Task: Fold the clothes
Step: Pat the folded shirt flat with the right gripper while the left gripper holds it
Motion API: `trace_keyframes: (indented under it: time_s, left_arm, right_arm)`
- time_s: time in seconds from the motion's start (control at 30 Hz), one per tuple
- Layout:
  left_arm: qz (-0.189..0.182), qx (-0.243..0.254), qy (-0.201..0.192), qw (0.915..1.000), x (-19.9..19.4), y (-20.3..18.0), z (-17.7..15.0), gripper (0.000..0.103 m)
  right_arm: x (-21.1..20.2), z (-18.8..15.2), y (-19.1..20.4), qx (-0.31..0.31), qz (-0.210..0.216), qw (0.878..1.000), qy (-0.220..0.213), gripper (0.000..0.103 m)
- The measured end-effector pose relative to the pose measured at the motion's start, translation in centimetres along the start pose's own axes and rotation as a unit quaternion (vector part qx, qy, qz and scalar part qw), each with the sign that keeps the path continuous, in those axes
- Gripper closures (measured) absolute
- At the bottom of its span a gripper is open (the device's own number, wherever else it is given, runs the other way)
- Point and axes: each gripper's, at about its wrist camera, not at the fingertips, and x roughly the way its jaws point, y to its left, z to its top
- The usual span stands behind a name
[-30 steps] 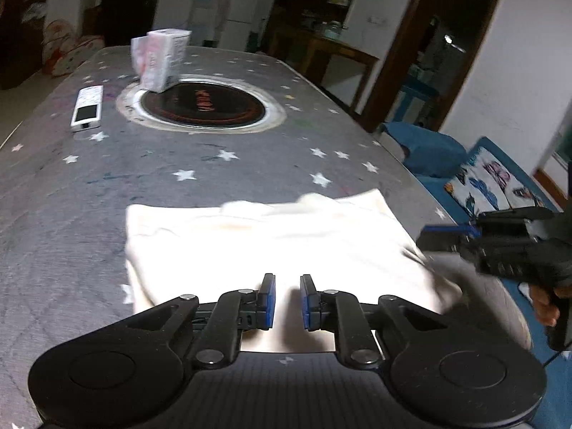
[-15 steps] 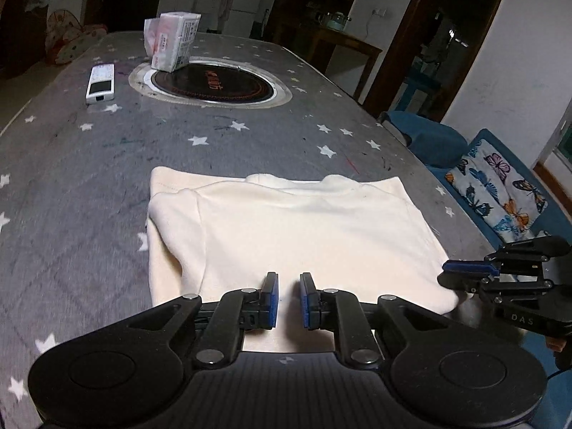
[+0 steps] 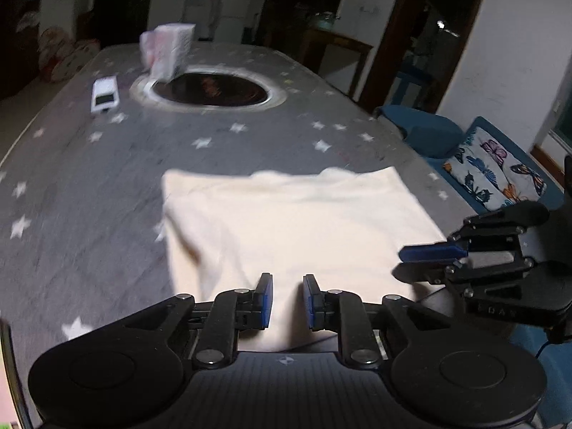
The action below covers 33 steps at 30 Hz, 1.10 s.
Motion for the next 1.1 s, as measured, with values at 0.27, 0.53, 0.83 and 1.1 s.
trace_keyframes:
  time_s: [0.27,0.53,0.83,1.1]
  left_arm:
    - [-0.006,-0.039,-0.022,0.9990,-0.9,1.4,0.8,0.080]
    - [-0.004,-0.087,-0.013,0.9961,-0.1,3.3,0.6,0.080]
    - [-0.001,-0.079,-0.007,0.9968,0.2,3.0,0.8,0.080]
    - [0.001,-0.073,-0.005,0.9973,0.2,2.8,0.8,0.078]
  right_arm:
    - [-0.6,1.8,-0.2,-0.016,-0.003,1.000,-0.003,0.092]
    - [2.9,3.3,-2.3,0.015,-0.008,1.000,-0.006,0.092]
    - [4.0,4.3,-4.7,0.049,-0.030,0.998,-0.004,0.091]
    - [5.2,5.8,-5.7,0.067,-0.040,0.997,-0.008,0.091]
